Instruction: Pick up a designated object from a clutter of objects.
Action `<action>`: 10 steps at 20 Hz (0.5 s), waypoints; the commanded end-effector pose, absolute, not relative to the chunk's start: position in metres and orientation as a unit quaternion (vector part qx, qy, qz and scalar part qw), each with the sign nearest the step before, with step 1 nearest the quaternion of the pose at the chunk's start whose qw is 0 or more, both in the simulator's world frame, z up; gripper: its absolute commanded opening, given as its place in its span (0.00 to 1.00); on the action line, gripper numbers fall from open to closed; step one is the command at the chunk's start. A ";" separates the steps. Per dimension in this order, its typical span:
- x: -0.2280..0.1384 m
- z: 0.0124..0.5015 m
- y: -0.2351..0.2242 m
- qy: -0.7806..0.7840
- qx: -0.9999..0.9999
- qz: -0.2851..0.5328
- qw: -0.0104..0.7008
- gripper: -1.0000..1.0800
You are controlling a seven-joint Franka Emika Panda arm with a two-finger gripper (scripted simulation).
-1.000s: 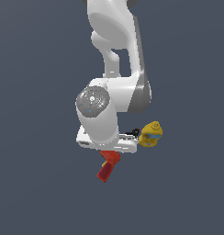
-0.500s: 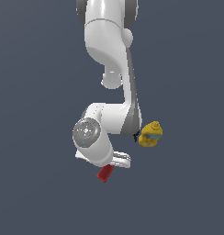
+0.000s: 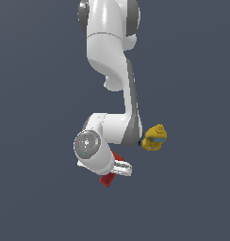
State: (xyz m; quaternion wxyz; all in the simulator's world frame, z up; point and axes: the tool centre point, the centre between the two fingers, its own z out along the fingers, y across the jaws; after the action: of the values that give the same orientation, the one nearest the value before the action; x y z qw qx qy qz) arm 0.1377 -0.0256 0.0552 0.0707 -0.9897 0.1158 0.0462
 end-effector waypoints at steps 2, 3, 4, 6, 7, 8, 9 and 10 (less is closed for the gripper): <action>0.138 0.054 -0.025 0.116 -0.990 0.046 0.071 1.00; 0.138 0.052 -0.025 0.116 -0.990 0.046 0.071 1.00; 0.138 0.049 -0.024 0.116 -0.990 0.046 0.071 1.00; 0.137 0.040 -0.023 0.116 -0.990 0.046 0.071 1.00; 0.137 0.036 -0.022 0.116 -0.990 0.046 0.071 1.00; 0.136 0.032 -0.022 0.116 -0.990 0.046 0.071 1.00; 0.136 0.029 -0.021 0.116 -0.990 0.046 0.071 1.00; 0.136 0.027 -0.021 0.116 -0.990 0.045 0.071 1.00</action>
State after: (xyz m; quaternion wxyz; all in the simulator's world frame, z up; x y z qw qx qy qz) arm 0.1361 -0.0217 0.0309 0.0709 -0.9897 0.1159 0.0460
